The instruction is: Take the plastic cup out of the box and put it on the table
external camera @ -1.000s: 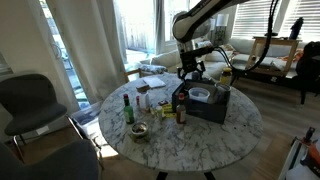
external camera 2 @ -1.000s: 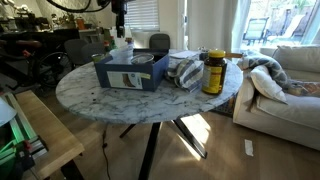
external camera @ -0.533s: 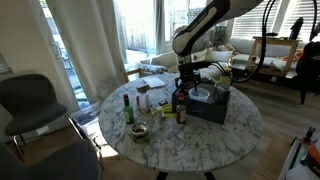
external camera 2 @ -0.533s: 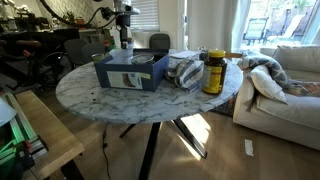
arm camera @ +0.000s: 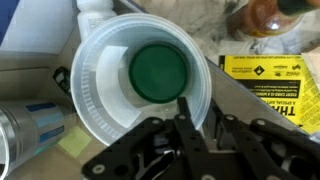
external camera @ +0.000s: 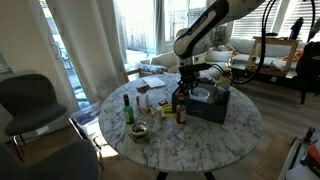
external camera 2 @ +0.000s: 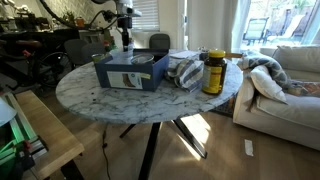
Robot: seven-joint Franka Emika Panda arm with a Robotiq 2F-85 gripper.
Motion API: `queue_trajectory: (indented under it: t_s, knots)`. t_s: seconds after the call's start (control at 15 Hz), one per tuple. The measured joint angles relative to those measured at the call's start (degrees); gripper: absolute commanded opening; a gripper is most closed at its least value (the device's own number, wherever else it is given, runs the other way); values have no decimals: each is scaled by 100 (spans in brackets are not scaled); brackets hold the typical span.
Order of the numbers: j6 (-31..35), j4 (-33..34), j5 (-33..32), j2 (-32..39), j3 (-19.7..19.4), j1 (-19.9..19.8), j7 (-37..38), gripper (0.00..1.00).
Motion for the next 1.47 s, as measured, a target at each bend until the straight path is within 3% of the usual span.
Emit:
queue_trajectory:
  t_s: [0.4, 0.8, 1.0, 1.47]
  knots:
    - [-502, -10, -146, -308, -34, 76, 42, 1]
    - [-2282, 26, -1346, -1619, -24, 147, 455, 1]
    - [-2737, 5, -1544, -2293, 321, 251, 24, 1]
    - [-2744, -462, -1237, -2964, 1506, 975, -560, 1]
